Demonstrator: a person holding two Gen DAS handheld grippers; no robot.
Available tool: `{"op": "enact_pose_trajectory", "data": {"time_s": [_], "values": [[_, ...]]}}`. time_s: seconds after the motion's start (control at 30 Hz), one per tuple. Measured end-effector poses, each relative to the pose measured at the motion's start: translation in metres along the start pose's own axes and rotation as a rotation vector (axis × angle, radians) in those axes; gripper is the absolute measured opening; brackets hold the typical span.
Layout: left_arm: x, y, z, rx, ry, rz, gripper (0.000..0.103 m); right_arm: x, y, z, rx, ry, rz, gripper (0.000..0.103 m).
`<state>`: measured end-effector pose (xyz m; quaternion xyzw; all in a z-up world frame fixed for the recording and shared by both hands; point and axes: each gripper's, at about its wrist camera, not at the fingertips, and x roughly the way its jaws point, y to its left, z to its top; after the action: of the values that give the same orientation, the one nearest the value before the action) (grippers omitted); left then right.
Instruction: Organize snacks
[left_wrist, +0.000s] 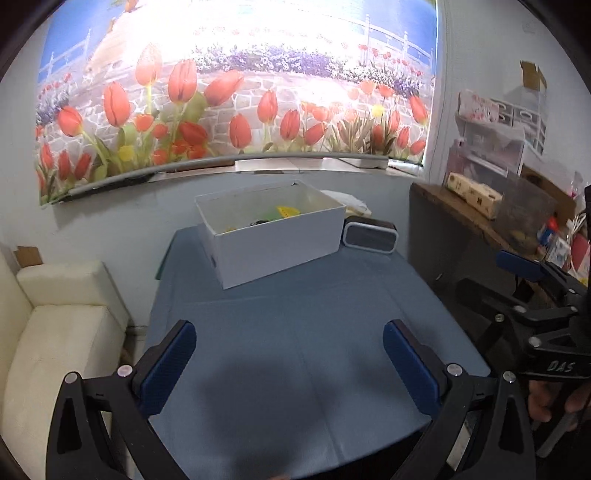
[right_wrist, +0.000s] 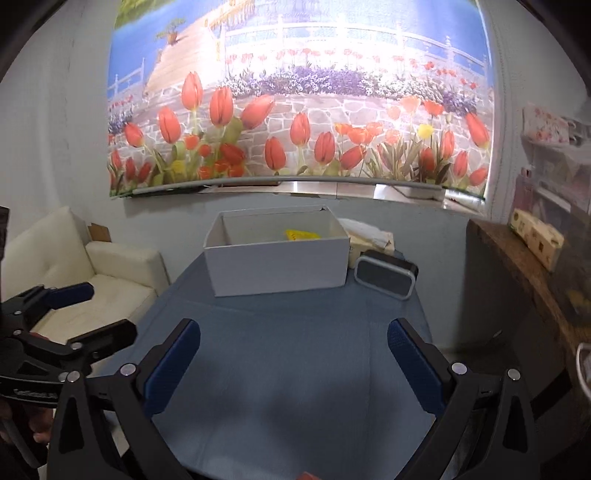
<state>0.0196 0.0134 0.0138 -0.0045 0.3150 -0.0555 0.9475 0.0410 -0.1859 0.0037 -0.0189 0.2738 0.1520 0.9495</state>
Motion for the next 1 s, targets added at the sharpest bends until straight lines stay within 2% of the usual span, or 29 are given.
{"op": "enact_pose_trajectory", "data": {"time_s": [0.13,0.2,0.3,1.0], "values": [[-0.028,-0.005,-0.006,-0.004,-0.003,-0.018,0.103,-0.026,-0.003,-0.006,0.009,-0.015,-0.002,0.103],[-0.035,-0.006,-0.006,-0.013,-0.002,-0.041,0.103,-0.036,-0.005,-0.007,0.014,-0.022,0.016,0.103],[-0.041,-0.007,-0.004,-0.015,-0.007,-0.048,0.103,-0.043,-0.006,-0.008,0.002,-0.031,-0.005,0.103],[-0.039,-0.016,-0.001,-0.011,0.01,-0.033,0.103,-0.039,-0.011,-0.016,0.017,0.004,-0.015,0.103]]}}
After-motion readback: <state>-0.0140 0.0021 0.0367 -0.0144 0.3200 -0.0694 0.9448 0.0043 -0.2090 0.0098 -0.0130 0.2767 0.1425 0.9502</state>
